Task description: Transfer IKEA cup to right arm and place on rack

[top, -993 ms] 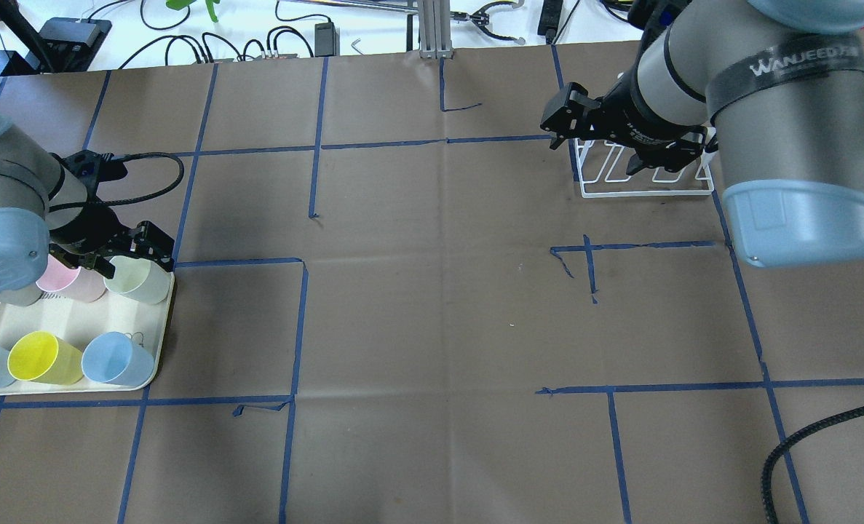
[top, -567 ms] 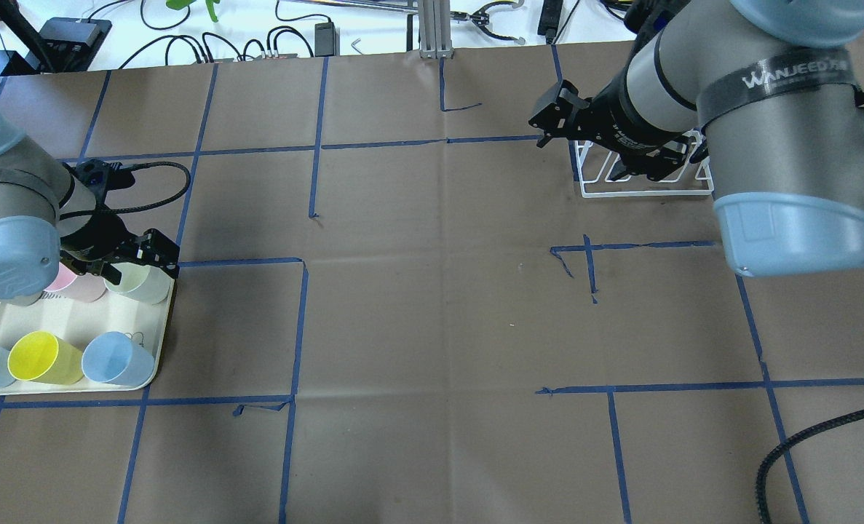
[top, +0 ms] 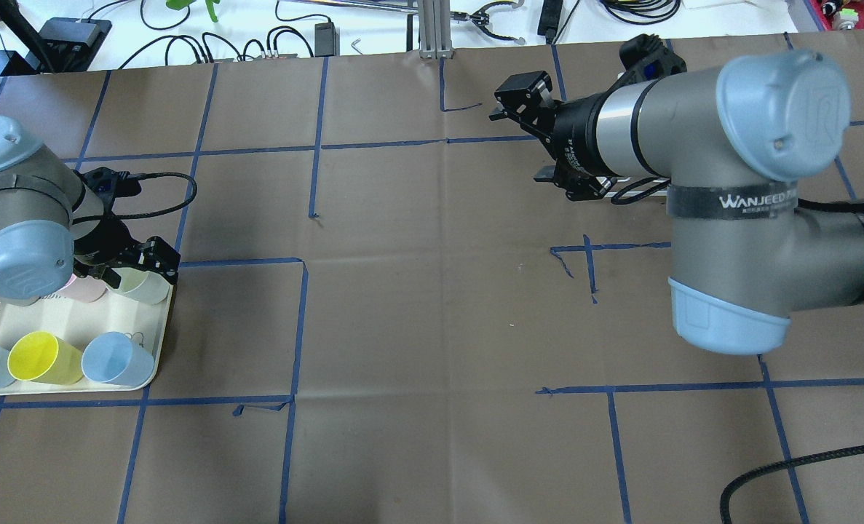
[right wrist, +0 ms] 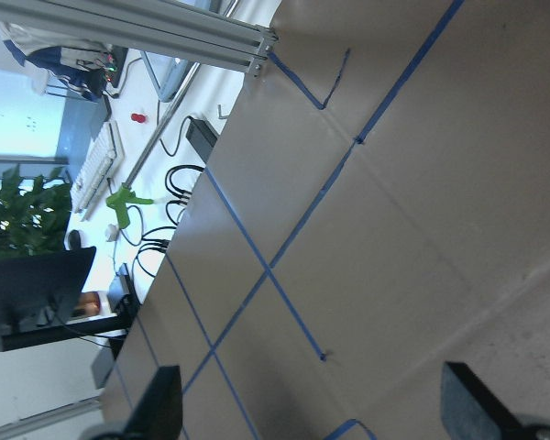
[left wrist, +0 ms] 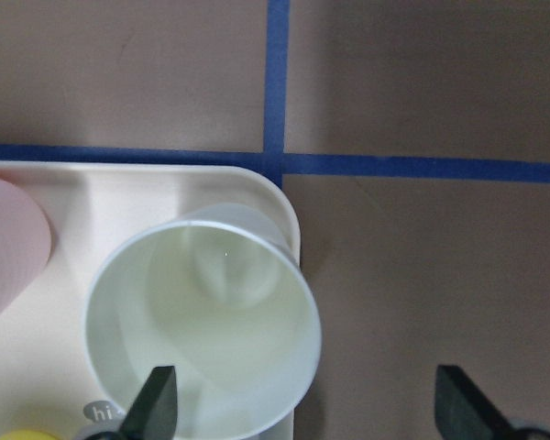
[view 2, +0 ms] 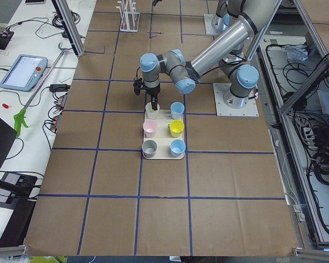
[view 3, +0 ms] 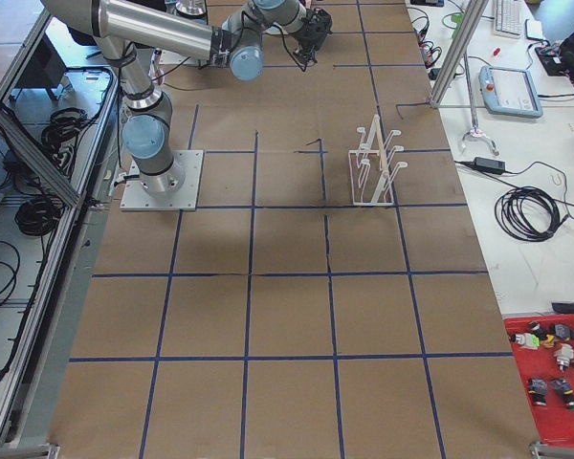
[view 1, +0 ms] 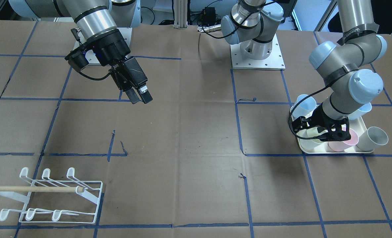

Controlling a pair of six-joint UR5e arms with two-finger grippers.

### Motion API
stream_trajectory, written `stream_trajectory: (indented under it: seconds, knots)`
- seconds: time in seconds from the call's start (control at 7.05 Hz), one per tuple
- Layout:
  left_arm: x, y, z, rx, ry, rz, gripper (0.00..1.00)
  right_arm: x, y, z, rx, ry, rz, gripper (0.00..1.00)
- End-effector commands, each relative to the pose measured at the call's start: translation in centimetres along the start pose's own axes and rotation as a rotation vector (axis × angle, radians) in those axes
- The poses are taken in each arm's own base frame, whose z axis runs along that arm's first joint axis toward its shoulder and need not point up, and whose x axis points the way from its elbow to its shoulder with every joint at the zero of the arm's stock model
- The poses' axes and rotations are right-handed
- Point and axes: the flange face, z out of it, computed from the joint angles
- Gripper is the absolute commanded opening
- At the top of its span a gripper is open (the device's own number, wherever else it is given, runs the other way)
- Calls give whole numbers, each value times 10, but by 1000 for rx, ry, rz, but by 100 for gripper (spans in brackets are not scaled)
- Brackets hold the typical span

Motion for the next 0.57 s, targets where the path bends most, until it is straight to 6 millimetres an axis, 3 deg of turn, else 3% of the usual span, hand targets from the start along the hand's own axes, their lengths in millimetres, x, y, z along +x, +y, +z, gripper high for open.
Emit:
stream_trajectory:
  seconds: [0.0, 0.28, 0.43]
  knots:
    - [0, -1, 1, 2, 1, 3, 65, -5, 5, -9, 18, -102, 78, 100]
    - [0, -2, 1, 3, 1, 6, 19, -10, 6, -16, 35, -141, 60, 100]
    - [0, -2, 0, 6, 3, 6, 4, -10, 6, -15, 36, -144, 57, 100]
